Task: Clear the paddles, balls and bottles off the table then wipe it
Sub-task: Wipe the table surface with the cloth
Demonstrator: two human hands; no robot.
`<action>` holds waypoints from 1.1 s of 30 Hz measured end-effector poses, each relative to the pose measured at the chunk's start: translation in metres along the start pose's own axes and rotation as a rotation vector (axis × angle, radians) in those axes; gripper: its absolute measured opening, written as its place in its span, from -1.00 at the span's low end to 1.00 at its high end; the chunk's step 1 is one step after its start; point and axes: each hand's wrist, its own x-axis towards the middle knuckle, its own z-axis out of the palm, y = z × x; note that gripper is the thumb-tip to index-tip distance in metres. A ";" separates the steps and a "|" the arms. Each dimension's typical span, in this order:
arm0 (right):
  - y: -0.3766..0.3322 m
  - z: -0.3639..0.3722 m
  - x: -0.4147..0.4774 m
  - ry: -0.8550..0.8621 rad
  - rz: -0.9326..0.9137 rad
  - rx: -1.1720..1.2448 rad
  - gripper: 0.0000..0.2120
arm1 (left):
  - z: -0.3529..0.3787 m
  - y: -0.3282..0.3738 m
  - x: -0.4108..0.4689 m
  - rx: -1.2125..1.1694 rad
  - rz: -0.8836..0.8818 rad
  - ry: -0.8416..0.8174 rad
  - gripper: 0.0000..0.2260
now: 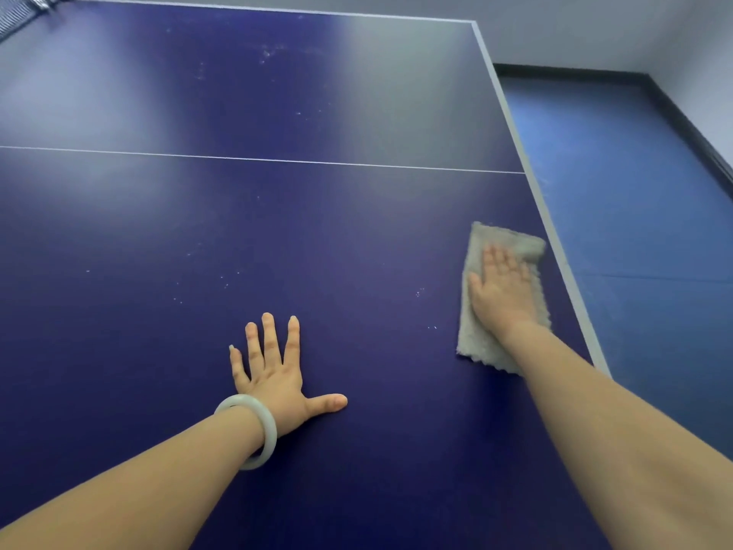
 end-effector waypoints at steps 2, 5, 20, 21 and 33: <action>-0.021 0.012 -0.023 -0.019 -0.239 -0.016 -0.42 | 0.000 -0.001 -0.001 -0.002 0.003 -0.002 0.20; -0.005 0.019 -0.060 -0.026 -0.374 -0.047 -0.38 | 0.000 -0.002 0.000 -0.003 0.005 -0.001 0.21; -0.060 0.033 -0.087 -0.071 -0.631 -0.065 -0.39 | 0.002 -0.002 0.002 -0.002 0.021 0.013 0.21; -0.043 0.035 -0.091 -0.038 -0.582 -0.067 -0.40 | 0.003 -0.003 0.003 -0.002 0.023 0.015 0.21; -0.100 0.063 -0.168 0.093 0.112 0.009 -0.42 | 0.005 -0.005 -0.002 -0.022 0.063 0.057 0.19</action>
